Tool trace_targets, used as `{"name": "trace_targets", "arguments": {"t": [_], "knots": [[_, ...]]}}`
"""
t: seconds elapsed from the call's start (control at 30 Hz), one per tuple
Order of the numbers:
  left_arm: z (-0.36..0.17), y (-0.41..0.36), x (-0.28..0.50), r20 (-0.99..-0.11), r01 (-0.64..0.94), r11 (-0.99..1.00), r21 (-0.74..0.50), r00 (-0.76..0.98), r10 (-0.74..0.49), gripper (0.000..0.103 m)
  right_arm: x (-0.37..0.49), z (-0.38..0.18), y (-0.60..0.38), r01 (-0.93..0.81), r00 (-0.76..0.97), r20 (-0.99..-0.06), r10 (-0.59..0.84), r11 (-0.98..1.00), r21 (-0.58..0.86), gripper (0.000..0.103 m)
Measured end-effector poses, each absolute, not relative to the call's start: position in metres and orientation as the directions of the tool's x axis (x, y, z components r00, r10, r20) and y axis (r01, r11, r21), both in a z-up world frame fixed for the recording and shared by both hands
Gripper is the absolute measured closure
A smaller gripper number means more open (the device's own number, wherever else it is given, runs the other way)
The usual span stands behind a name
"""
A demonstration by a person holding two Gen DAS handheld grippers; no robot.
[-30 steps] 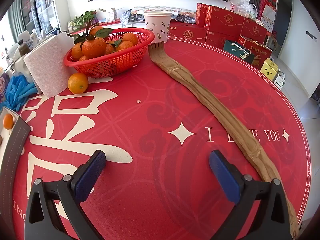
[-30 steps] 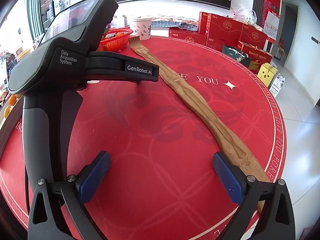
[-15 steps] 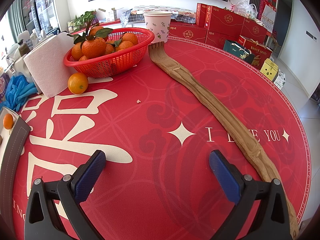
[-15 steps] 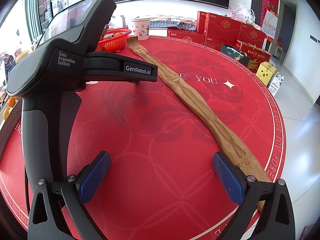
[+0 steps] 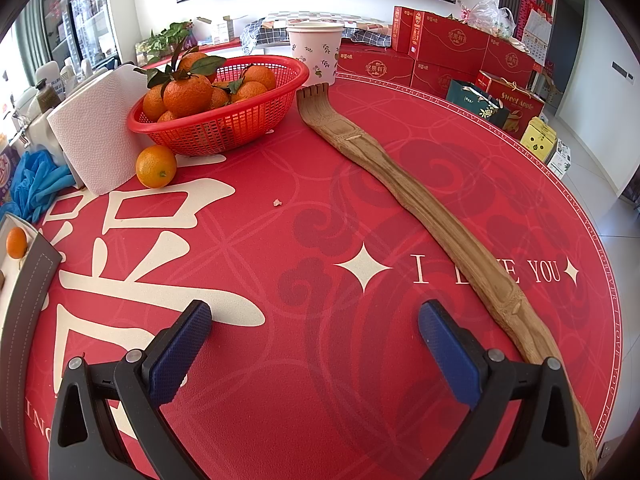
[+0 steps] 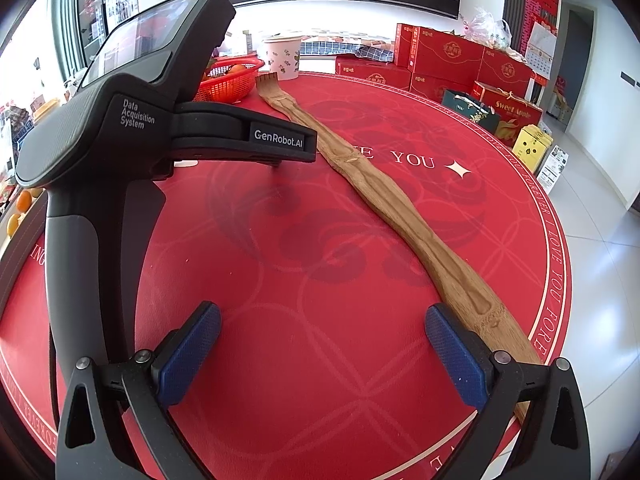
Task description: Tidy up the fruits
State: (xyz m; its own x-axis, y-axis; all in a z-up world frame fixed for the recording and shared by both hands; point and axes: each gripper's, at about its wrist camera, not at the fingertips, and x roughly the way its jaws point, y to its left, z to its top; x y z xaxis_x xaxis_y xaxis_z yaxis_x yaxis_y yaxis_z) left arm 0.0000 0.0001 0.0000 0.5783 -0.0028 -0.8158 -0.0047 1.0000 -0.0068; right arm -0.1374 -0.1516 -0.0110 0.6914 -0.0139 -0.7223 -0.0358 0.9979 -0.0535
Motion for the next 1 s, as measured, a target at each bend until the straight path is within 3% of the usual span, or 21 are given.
{"name": "trace_targets", "arguments": {"t": [1.0], "knots": [[0.0000,0.0001,0.0000,-0.816,-0.005,1.000,-0.007,0.578,-0.003,0.000,-0.1401,-0.0141,-0.1520,-0.039,0.693,-0.721,-0.011,0.998,-0.053,0.001]]}}
